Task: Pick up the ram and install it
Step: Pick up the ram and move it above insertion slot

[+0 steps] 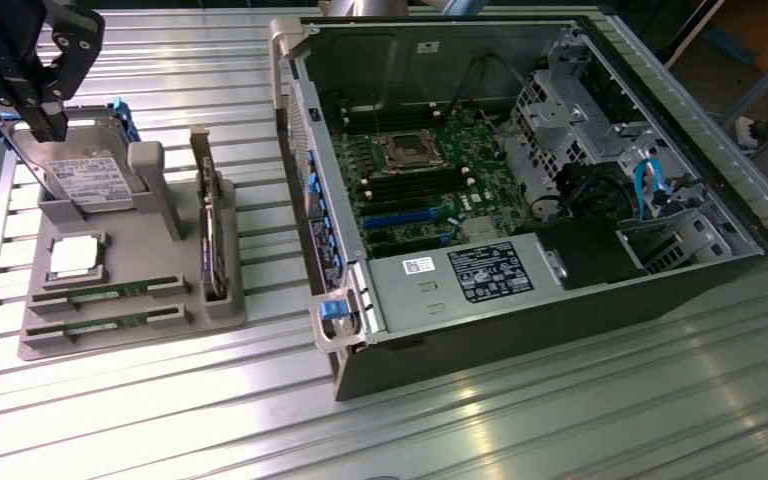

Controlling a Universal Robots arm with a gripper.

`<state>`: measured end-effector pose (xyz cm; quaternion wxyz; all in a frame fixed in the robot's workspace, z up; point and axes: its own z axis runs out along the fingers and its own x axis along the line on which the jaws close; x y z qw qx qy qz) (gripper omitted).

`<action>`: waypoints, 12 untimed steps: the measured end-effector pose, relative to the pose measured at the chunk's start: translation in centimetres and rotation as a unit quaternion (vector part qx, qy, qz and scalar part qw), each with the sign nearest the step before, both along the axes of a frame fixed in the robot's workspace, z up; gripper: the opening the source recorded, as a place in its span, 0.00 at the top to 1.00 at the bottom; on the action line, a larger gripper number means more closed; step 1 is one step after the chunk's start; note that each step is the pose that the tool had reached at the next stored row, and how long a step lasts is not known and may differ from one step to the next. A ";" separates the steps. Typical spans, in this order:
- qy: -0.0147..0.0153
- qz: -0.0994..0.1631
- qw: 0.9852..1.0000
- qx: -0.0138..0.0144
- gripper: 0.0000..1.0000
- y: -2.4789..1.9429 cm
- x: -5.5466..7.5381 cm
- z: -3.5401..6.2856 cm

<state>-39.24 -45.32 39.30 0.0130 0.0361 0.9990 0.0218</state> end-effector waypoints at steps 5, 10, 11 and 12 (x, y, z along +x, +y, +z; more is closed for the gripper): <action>0.000 0.006 1.000 0.000 0.89 0.00 0.0 0.00; 0.000 0.014 1.000 0.000 0.89 0.00 0.0 0.00; 0.000 0.015 1.000 0.000 0.89 0.00 0.0 0.00; 0.000 0.018 1.000 0.000 0.89 0.00 0.0 0.00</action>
